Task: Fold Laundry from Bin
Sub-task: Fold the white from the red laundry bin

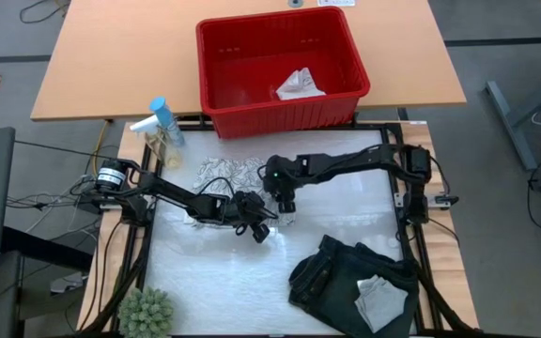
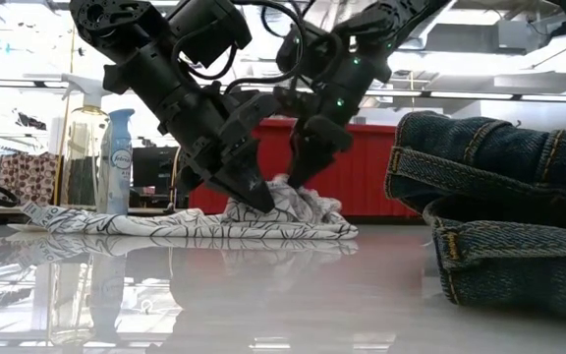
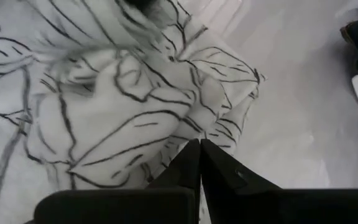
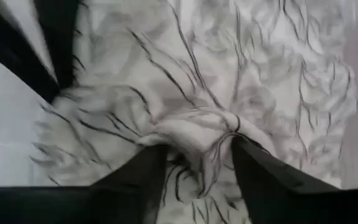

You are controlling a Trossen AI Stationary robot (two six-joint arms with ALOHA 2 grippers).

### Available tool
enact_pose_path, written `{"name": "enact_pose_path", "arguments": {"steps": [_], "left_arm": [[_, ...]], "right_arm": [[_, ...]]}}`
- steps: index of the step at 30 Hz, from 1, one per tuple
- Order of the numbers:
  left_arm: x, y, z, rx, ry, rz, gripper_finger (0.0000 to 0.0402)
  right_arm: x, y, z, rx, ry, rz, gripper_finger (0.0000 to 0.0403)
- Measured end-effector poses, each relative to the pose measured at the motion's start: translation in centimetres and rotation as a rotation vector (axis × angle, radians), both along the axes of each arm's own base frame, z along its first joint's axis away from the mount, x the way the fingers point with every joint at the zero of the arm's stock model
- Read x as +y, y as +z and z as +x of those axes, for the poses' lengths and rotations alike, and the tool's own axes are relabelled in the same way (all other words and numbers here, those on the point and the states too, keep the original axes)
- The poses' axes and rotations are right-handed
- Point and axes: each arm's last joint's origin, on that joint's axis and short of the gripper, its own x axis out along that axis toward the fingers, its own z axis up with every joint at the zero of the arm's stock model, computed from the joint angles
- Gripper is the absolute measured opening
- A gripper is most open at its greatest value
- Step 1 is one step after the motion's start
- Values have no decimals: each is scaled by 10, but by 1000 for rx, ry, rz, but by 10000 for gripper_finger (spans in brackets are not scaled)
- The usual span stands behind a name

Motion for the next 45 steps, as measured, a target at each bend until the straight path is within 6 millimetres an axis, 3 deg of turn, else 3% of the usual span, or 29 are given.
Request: {"name": "enact_pose_path", "arguments": {"steps": [3, 8, 11, 18, 22, 29, 33, 45], "left_arm": [[-1, 0, 0, 5, -22, -19, 0], [-2, 0, 0, 9, -43, -20, 0], [-3, 0, 0, 10, -49, -18, 0], [-4, 0, 0, 10, -46, -13, 0], [-4, -1, -1, 13, -45, -13, 0], [-3, -1, -1, 10, -22, 1, 0], [-3, -1, -1, 10, -21, 3, 0], [-2, 0, -1, 9, -14, 13, 0]], "right_arm": [[-7, 7, -4, -4, -4, -18, 237], [-16, 35, -15, -68, 4, -65, 232], [-24, 43, -28, -16, -2, -70, 230], [-41, 24, -44, 199, 18, -77, 231], [-54, 10, -44, 227, -116, -9, 230], [-78, 10, -54, 186, -362, 143, 230], [-78, 11, -54, 142, -405, 322, 230], [-69, 9, -51, 140, -525, 381, 230]]}}
